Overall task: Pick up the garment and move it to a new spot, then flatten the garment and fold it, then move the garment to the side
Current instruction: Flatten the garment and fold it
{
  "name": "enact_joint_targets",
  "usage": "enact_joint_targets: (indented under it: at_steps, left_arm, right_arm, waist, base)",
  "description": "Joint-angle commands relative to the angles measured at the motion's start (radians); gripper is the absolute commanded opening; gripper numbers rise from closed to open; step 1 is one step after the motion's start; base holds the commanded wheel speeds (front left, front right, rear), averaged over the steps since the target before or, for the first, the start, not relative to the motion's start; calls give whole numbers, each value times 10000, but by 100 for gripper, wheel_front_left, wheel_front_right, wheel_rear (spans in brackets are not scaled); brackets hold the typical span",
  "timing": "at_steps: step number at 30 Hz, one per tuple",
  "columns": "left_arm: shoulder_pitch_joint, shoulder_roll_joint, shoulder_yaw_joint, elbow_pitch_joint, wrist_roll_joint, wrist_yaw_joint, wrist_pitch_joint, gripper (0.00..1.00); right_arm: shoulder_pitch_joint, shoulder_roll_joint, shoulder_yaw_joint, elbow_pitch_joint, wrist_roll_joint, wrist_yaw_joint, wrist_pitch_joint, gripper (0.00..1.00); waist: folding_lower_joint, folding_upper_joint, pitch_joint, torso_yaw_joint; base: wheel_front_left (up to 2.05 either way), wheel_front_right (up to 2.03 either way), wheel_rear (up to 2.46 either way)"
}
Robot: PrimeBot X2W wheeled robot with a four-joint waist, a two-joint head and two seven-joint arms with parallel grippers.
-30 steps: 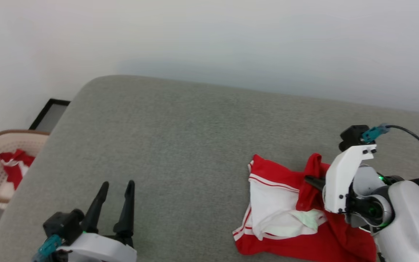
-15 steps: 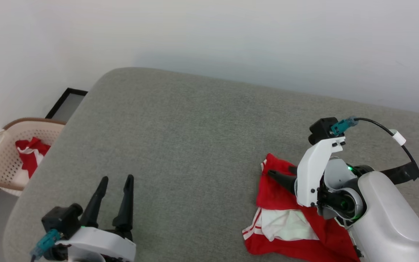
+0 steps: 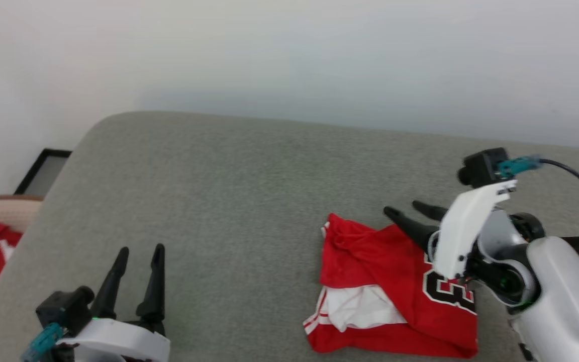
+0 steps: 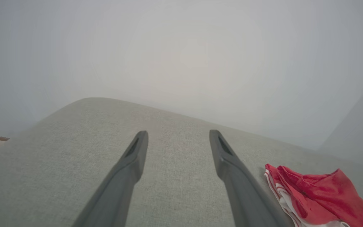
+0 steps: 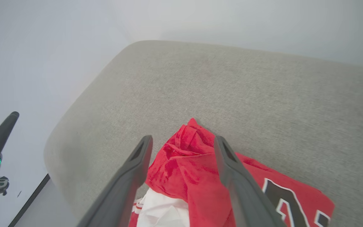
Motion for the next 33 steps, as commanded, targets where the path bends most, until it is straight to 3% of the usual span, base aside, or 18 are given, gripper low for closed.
enact_joint_targets:
  at_steps: [1,12,20,27,33]
  left_arm:
    - [127,50,46,-27,22,-57,-2,100]
    - [461,244,488,-162,399,19,-4,100]
    - [699,301,761,-106,662,42,-2,100]
    - [909,373,1047,54,848,6,-4,100]
    - [1192,464,1474,-56,1056,-19,-4,100]
  right_arm:
    - [157,-105,-27,-146,87,-8,-182,100]
    - [1262,-1789,131,-1253,644,-8,-3038,100]
    - [2222,-2838,308,-1072,390,-8,-5652,100]
    - [2902,-3213,200,-298,4,-8,-7648,100]
    - [3360,-3248,-30,198,-222,-8,-8476,100]
  waist:
    - [0,0,-76,-419]
    - [0,0,-248,-1534]
    - [0,0,-344,-2047]
    - [0,0,-465,-2316]
    - [0,0,-528,-2380]
  base:
    - [0,0,0]
    - [0,0,0]
    - [0,0,0]
    - [0,0,0]
    - [0,0,0]
